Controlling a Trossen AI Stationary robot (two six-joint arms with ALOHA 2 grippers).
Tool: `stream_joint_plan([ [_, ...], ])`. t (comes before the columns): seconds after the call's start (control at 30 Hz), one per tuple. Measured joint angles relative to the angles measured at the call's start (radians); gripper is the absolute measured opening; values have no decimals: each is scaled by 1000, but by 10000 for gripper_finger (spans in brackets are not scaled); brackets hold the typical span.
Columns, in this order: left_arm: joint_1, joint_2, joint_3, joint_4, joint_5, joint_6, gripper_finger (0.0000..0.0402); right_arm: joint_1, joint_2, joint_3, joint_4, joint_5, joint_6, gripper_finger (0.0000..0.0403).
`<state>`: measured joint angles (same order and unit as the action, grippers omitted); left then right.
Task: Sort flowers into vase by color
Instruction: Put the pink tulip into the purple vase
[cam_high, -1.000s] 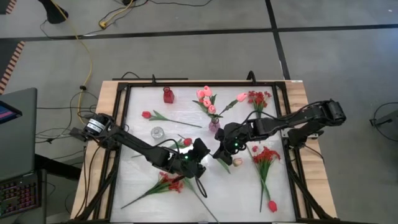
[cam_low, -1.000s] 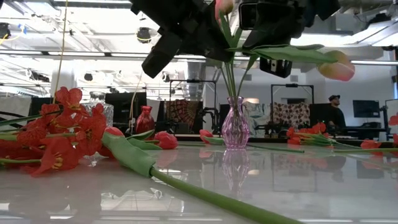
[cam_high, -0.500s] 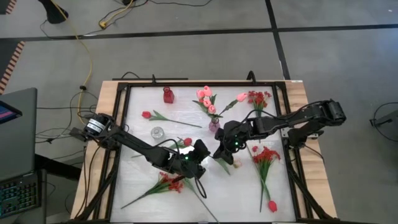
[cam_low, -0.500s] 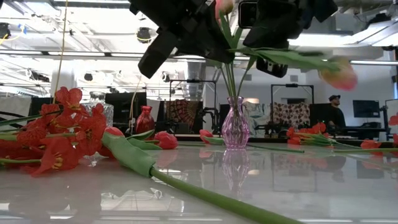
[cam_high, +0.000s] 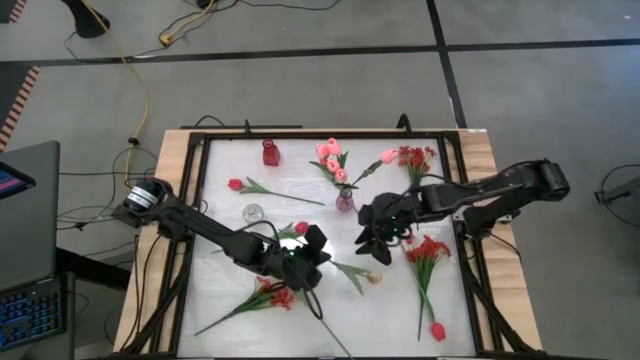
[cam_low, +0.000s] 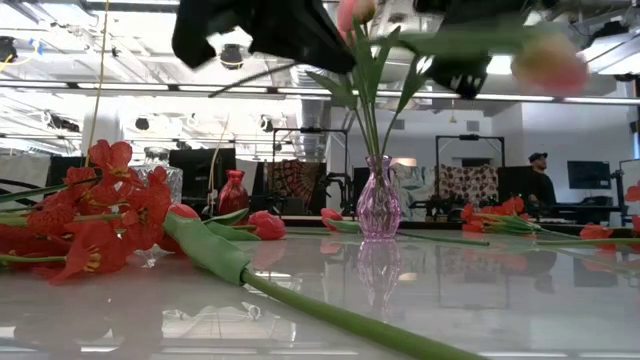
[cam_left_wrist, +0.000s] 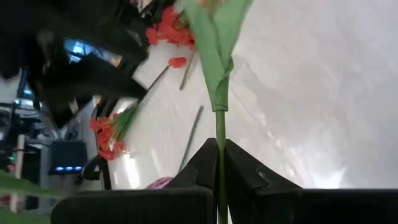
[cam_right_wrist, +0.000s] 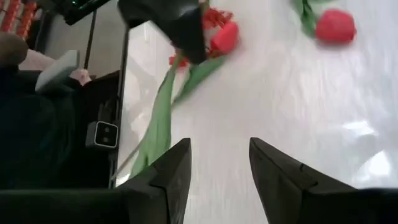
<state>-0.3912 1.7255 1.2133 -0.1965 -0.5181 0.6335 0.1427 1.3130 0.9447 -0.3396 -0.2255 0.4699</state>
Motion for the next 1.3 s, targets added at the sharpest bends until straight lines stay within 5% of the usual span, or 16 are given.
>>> stream_joint_plan([
  [0.17, -3, -113, -33, -18, 46, -62, 0, 95, -73, 0, -24, 118, -42, 179],
  [0.33, -6, -270, -102, 8, 203, -109, 0, 194, -142, 0, -89, 292, -36, 169],
  [0.6, 44, -474, -293, 495, 571, -273, 0, 304, -171, 0, -90, 528, -40, 171],
  [0.9, 50, -465, -464, 928, 589, -535, 0, 378, -57, 0, 182, 576, -179, 205],
  [1.3, -1, -413, -484, 964, 528, -599, 0, 330, 152, 0, 676, 621, -491, 220],
])
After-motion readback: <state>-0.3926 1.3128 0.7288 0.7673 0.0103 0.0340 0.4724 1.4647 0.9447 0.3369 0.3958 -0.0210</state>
